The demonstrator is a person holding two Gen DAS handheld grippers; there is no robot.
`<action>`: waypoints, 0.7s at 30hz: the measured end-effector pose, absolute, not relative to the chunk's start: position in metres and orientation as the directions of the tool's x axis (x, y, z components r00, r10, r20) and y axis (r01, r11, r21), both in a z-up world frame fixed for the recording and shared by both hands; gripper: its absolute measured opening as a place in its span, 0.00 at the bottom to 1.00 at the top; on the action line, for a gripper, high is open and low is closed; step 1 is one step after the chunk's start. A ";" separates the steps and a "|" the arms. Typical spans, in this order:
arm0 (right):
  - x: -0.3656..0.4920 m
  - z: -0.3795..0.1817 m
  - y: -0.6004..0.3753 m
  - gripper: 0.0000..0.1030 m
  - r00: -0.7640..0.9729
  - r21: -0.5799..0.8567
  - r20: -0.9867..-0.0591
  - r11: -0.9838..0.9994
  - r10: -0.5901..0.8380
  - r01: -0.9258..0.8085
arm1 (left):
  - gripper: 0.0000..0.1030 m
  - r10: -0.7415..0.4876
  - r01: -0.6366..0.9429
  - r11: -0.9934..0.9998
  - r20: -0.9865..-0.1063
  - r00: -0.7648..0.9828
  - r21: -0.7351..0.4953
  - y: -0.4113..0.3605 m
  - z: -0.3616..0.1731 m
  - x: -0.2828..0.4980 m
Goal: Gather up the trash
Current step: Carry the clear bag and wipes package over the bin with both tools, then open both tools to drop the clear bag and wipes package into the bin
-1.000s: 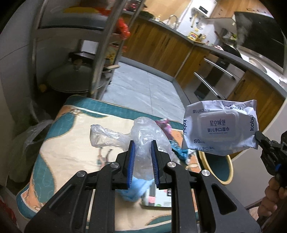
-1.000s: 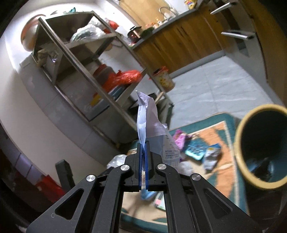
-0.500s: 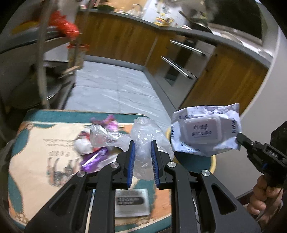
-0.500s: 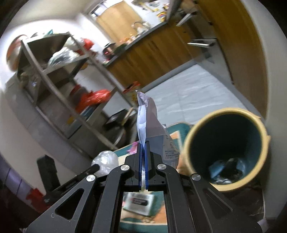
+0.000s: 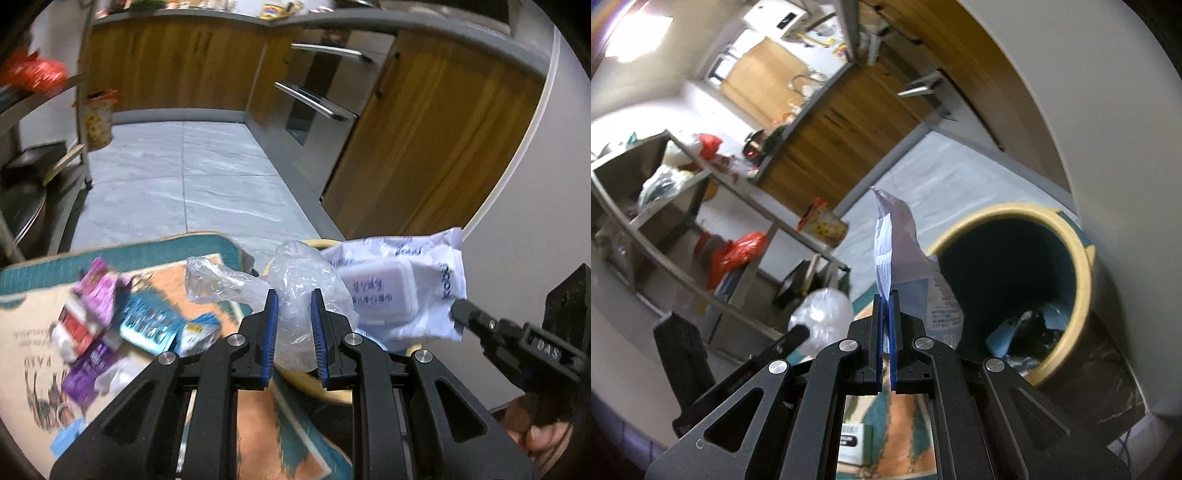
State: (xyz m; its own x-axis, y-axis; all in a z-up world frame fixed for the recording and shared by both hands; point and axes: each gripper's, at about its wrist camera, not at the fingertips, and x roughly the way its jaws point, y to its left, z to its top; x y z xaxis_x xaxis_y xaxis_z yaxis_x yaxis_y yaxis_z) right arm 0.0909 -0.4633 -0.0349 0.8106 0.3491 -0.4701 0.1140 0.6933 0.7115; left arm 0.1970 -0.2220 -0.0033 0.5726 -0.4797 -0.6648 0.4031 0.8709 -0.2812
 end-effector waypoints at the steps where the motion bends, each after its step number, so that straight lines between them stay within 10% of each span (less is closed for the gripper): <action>1: 0.091 -0.038 -0.466 0.03 0.808 0.715 -0.476 0.688 0.347 0.126 | 0.17 -0.477 0.415 0.870 -0.668 0.571 -0.266 -0.229 -0.004 0.200; 21: 0.096 -0.087 -0.482 0.07 0.707 0.705 -0.615 0.643 0.347 0.298 | 0.23 -0.414 0.497 0.851 -0.799 0.436 -0.171 -0.297 -0.086 0.220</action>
State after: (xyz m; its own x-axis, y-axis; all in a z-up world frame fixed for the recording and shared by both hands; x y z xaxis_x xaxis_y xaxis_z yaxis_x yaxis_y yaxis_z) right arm 0.0961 -0.4816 -0.0868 0.7074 0.3475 -0.6155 0.2976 0.6434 0.7053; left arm 0.2202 -0.2972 -0.0856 0.4360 -0.4144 -0.7989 0.4965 0.8511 -0.1705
